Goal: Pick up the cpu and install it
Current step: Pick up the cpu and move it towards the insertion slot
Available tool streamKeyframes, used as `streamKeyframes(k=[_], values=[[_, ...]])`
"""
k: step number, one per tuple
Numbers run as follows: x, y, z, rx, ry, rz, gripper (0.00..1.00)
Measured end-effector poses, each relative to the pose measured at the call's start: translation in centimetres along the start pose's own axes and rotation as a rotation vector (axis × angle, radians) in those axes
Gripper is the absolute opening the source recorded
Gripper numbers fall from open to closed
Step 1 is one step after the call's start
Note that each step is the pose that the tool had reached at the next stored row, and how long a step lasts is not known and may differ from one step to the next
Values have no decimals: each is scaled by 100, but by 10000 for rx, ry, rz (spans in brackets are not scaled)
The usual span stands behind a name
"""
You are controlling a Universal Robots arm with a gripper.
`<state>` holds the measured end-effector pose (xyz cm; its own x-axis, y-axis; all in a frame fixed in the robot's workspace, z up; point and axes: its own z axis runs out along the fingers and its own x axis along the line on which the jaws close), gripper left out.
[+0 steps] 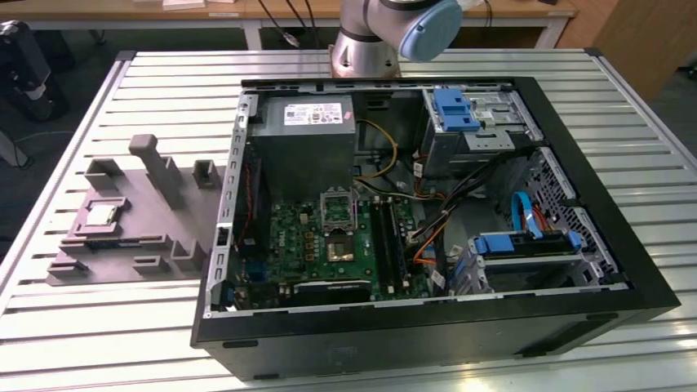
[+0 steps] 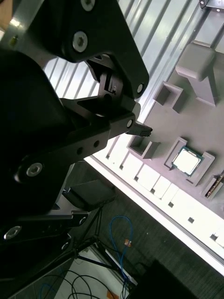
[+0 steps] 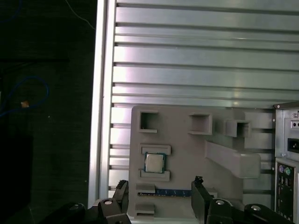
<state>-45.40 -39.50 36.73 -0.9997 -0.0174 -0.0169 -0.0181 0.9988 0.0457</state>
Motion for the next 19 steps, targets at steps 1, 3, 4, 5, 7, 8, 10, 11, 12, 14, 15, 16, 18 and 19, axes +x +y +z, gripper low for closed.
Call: streamKeyframes(k=[1, 3, 4, 5, 7, 8, 10, 11, 12, 14, 15, 16, 18, 19], values=[[0, 0, 3, 0, -1, 0, 65], [0, 0, 9, 1, -1, -1, 65], [0, 0, 12, 1, -1, 0, 65], [0, 0, 16, 0, -2, 0, 65], [0, -1, 22, 1, -1, 0, 65], [0, -1, 25, 1, -1, 0, 65], [1, -1, 32, 0, -2, 0, 65], [1, -1, 36, 0, -2, 0, 65], [1, -1, 39, 0, -1, 0, 65], [1, -2, 45, 1, 0, 0, 65], [1, -2, 49, 1, -1, 0, 65], [1, -2, 52, 1, -1, 0, 65], [1, -2, 59, 1, -1, 0, 65], [1, -3, 63, 0, -2, 0, 65]])
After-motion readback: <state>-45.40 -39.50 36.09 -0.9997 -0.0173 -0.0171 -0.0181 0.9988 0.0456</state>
